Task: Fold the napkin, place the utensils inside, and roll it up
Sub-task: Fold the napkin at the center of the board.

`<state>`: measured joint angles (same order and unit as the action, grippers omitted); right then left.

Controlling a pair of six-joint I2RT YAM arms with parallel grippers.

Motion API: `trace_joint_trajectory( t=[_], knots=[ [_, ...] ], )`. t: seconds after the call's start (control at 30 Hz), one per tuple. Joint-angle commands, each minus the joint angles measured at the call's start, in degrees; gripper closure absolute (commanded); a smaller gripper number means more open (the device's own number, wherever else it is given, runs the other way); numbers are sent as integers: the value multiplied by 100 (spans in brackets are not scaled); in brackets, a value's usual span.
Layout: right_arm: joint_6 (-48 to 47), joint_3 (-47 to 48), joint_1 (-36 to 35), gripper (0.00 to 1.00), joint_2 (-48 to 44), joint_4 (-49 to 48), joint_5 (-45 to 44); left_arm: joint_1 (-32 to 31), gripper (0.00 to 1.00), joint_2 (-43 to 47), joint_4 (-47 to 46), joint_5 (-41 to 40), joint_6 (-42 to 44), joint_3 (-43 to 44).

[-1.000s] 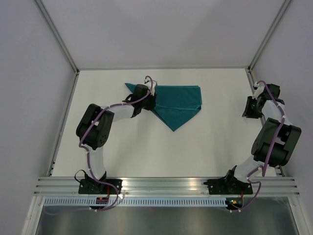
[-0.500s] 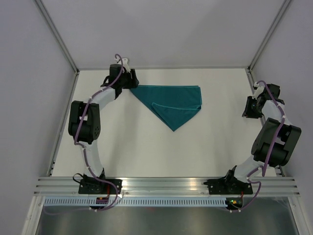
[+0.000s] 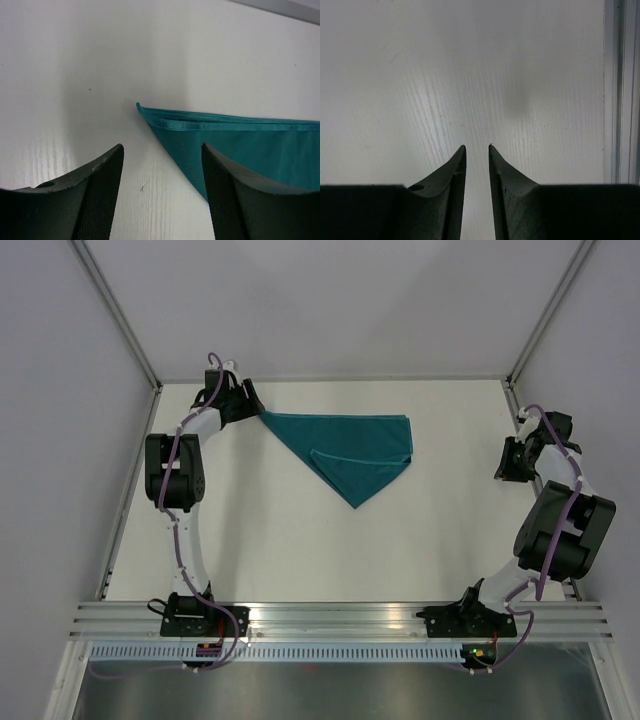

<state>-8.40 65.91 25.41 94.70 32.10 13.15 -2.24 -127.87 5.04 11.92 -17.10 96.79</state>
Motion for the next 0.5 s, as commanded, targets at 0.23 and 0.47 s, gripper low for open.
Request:
trace_joint_trajectory(
  t=[0.23, 0.47],
  knots=[
    [-12, -43, 43, 70, 32, -2, 4, 110, 34, -422, 480, 328, -733, 744],
    [-21, -43, 43, 71, 31, 7, 21, 127, 40, -598, 683, 311, -1022, 859]
  ],
)
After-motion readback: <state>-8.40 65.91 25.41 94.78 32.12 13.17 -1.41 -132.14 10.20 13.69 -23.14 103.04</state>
